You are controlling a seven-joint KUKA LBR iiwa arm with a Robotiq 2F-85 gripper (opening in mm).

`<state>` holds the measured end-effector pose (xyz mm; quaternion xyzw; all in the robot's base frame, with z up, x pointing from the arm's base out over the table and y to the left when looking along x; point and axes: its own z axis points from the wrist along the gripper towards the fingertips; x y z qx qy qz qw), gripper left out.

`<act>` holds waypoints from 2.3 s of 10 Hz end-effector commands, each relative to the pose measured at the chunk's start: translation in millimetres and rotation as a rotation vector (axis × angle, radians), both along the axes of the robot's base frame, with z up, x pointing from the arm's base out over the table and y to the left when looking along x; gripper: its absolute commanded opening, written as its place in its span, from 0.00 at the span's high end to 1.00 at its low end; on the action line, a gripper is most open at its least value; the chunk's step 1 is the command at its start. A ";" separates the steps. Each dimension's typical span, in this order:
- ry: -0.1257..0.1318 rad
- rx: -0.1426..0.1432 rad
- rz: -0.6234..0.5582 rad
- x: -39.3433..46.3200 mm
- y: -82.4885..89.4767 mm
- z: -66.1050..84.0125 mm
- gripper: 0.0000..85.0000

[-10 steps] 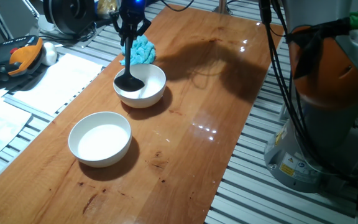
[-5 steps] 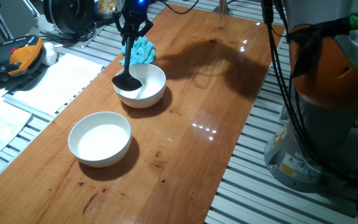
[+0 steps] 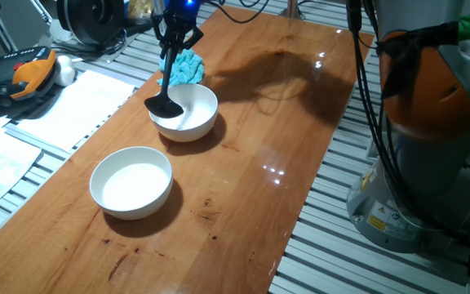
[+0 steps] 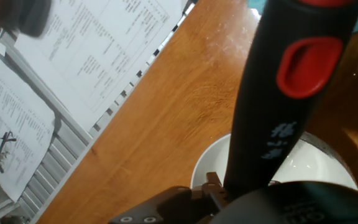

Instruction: Scoop water with a large spoon from one bowl to another

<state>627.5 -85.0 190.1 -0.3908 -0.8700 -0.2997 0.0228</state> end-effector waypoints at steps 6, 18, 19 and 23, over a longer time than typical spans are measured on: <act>-0.010 -0.018 0.011 -1.8 0.8 2.7 1.00; 0.188 -0.428 0.068 -10.8 -11.2 7.3 1.00; 0.199 -0.443 0.067 -10.9 -11.2 7.4 1.00; 0.226 -0.555 0.075 -10.6 -9.7 8.1 1.00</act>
